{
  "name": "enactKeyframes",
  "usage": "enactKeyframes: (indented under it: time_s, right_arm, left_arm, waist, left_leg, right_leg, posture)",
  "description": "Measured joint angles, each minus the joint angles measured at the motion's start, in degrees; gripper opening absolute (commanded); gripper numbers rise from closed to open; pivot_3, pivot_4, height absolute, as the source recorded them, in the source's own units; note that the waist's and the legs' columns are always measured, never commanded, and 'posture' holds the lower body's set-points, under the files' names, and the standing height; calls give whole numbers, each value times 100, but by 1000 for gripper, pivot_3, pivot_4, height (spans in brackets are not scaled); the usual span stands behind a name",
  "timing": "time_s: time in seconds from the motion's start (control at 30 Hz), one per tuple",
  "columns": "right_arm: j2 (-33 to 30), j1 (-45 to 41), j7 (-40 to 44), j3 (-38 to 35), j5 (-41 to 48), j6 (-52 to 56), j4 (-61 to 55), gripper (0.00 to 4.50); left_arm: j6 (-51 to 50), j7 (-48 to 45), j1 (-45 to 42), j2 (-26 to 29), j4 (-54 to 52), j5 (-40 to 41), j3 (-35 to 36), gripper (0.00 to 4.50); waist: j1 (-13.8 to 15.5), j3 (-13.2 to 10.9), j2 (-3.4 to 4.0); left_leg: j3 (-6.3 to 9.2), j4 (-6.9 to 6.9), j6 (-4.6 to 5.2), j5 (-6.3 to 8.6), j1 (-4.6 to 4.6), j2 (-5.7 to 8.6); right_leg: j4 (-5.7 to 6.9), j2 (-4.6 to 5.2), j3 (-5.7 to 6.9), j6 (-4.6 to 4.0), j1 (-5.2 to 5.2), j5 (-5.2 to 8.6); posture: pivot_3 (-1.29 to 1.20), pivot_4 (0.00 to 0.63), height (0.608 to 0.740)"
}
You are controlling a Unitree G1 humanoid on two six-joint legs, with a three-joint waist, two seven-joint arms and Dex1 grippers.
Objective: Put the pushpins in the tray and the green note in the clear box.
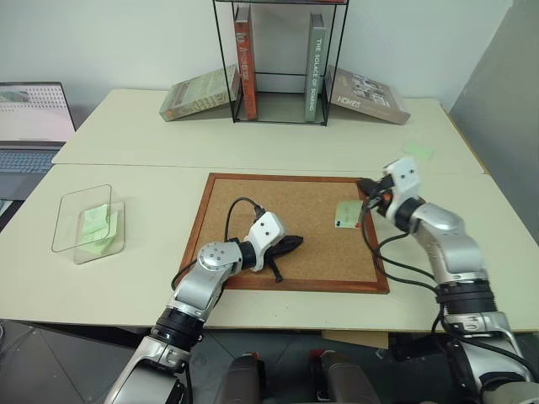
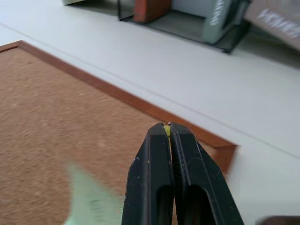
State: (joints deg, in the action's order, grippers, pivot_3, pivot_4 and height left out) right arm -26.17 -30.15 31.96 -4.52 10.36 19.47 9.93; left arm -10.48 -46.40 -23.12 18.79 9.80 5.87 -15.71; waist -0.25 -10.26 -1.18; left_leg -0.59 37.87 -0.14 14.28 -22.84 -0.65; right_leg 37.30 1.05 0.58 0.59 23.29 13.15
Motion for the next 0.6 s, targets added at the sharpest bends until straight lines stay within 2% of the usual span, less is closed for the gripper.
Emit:
enactKeyframes:
  time_s: [0.23,0.6]
  right_arm:
    - [-853,705,-199,-243,-465,-148,179,56]
    - [-666,328,-484,-131,-709,-291,1084,56]
  left_arm:
    - [80,-48,-21,15,72,-55,-7,0]
    - [119,-85,-115,4,199,-83,-7,0]
  waist:
    - [-12,7,13]
    - [-15,12,20]
  left_leg:
    - [-8,0,0,0,3,1]
    - [-9,4,3,-2,6,6]
  right_leg:
    - [1,0,-6,1,0,0]
    - [4,-20,-9,4,-4,-2]
  posture:
    - [0,150,740]
    - [0,150,740]
